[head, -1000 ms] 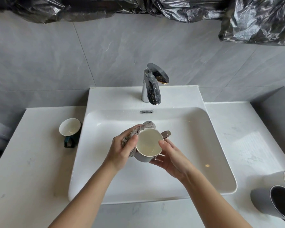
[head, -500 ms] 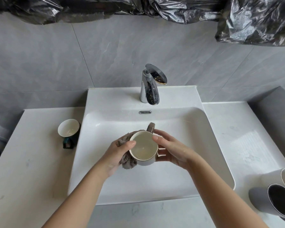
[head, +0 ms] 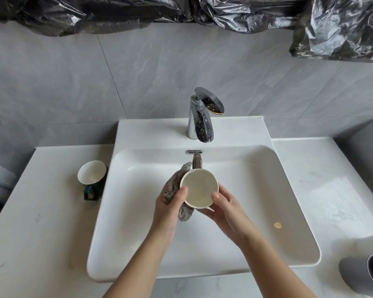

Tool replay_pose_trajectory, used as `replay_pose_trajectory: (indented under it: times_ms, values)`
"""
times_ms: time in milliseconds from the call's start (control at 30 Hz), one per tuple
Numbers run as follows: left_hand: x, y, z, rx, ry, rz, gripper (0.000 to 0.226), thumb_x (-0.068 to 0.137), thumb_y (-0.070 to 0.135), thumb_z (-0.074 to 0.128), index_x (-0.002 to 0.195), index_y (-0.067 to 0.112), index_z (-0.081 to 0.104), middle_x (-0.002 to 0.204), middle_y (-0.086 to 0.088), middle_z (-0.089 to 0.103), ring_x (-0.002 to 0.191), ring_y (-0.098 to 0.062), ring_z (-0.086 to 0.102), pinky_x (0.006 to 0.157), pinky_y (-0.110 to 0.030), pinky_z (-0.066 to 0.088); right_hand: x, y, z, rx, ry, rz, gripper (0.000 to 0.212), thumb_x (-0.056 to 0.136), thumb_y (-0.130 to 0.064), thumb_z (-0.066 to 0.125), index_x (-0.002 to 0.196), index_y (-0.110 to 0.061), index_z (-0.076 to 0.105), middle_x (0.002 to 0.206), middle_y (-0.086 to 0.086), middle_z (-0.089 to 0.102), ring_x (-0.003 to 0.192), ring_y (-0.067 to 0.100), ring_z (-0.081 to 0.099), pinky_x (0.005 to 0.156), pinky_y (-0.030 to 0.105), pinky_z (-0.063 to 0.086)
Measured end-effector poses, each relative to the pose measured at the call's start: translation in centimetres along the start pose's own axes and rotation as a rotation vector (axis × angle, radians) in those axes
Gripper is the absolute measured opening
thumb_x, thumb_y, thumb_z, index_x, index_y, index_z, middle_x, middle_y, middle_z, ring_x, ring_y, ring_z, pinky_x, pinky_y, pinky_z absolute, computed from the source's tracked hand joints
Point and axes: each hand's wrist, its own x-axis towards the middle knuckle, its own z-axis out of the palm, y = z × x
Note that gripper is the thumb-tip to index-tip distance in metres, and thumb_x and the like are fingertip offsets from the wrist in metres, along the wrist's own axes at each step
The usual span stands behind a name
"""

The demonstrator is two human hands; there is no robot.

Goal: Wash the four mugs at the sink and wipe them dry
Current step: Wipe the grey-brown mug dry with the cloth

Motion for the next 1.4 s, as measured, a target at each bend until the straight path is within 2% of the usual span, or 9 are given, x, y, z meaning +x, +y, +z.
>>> replay_pose_trajectory:
  times_ms: [233, 400, 533, 733, 833, 933, 1133, 1300, 1400]
  values:
    - [0.6, 0.8, -1.3, 0.105, -0.155, 0.020, 0.063, 0.072, 0.045, 0.067, 0.129, 0.018, 0.059, 0.126, -0.004, 0.066, 0.121, -0.022, 0.058, 0.103, -0.041, 0.045, -0.1, 0.1, -0.6, 0.004, -0.071, -0.014, 0.089, 0.065, -0.055, 0.085, 0.136, -0.010, 0.055, 0.134, 0.020, 0.059, 0.125, 0.037, 0.056, 0.102, 0.046, 0.049]
    - [-0.1, 0.7, -1.5, 0.288, -0.101, 0.161, 0.053, 0.076, 0.045, 0.061, 0.122, 0.019, 0.063, 0.115, 0.002, 0.071, 0.110, -0.016, 0.065, 0.093, -0.033, 0.052, -0.1, 0.2, -0.5, -0.053, -0.005, 0.026, 0.092, 0.062, -0.054, 0.088, 0.138, -0.013, 0.055, 0.131, 0.024, 0.059, 0.123, 0.037, 0.059, 0.102, 0.050, 0.049]
    - [-0.1, 1.0, -2.2, 0.428, -0.143, 0.223, 0.047, 0.078, 0.042, 0.063, 0.119, 0.020, 0.065, 0.106, 0.001, 0.073, 0.102, -0.018, 0.068, 0.091, -0.040, 0.054, -0.6, 0.6, -0.4, -0.063, 0.027, 0.079, 0.090, 0.058, -0.056, 0.089, 0.132, -0.014, 0.060, 0.129, 0.027, 0.058, 0.113, 0.034, 0.061, 0.093, 0.044, 0.054]
    - [0.8, 2.7, -2.9, 0.447, -0.310, 0.175, 0.058, 0.077, 0.044, 0.062, 0.126, 0.012, 0.060, 0.117, -0.004, 0.070, 0.113, -0.018, 0.063, 0.095, -0.028, 0.047, -1.3, -1.0, -0.4, -0.122, -0.046, 0.108, 0.090, 0.059, -0.057, 0.088, 0.133, -0.014, 0.059, 0.123, 0.024, 0.063, 0.110, 0.034, 0.063, 0.088, 0.039, 0.055]
    - [1.4, 3.9, -2.4, 0.449, -0.356, 0.113, 0.043, 0.079, 0.039, 0.064, 0.116, 0.018, 0.065, 0.106, 0.003, 0.073, 0.102, -0.009, 0.066, 0.087, -0.017, 0.048, -1.3, -1.2, -0.3, -0.152, -0.034, 0.086, 0.088, 0.058, -0.057, 0.088, 0.132, -0.017, 0.061, 0.125, 0.030, 0.060, 0.108, 0.036, 0.062, 0.089, 0.041, 0.056]
    - [1.7, 4.4, -1.7, 0.484, -0.297, 0.117, 0.021, 0.079, 0.025, 0.069, 0.098, 0.033, 0.065, 0.084, 0.022, 0.073, 0.081, 0.006, 0.066, 0.074, -0.008, 0.046, -1.4, -1.2, -0.1, -0.143, -0.032, 0.082, 0.081, 0.058, -0.057, 0.088, 0.126, -0.018, 0.065, 0.123, 0.032, 0.058, 0.106, 0.036, 0.061, 0.092, 0.044, 0.056]
    - [1.1, 3.2, -0.5, 0.312, 0.006, 0.271, 0.021, 0.065, 0.043, 0.069, 0.072, 0.024, 0.067, 0.064, 0.007, 0.061, 0.062, -0.013, 0.054, 0.061, -0.025, 0.046, -1.4, -0.9, 0.6, -0.108, -0.054, 0.093, 0.086, 0.058, -0.057, 0.088, 0.128, -0.013, 0.063, 0.129, 0.027, 0.059, 0.113, 0.037, 0.062, 0.091, 0.043, 0.055]
    - [0.1, 2.9, -0.9, 0.343, -0.010, 0.202, 0.042, 0.065, 0.055, 0.065, 0.078, 0.015, 0.064, 0.058, 0.000, 0.050, 0.051, -0.016, 0.045, 0.044, -0.023, 0.037, -1.7, -0.6, 0.3, -0.133, -0.041, 0.057, 0.079, 0.061, -0.055, 0.088, 0.127, -0.017, 0.065, 0.129, 0.032, 0.055, 0.121, 0.047, 0.056, 0.100, 0.054, 0.050]
    - [-0.3, 2.8, -1.1, 0.415, -0.004, 0.206, 0.034, 0.071, 0.052, 0.065, 0.079, 0.019, 0.067, 0.060, -0.003, 0.057, 0.052, -0.015, 0.052, 0.046, -0.022, 0.043, -1.8, -0.6, 0.5, -0.154, -0.040, 0.038, 0.078, 0.059, -0.056, 0.088, 0.124, -0.019, 0.066, 0.126, 0.031, 0.056, 0.115, 0.042, 0.061, 0.097, 0.051, 0.053]
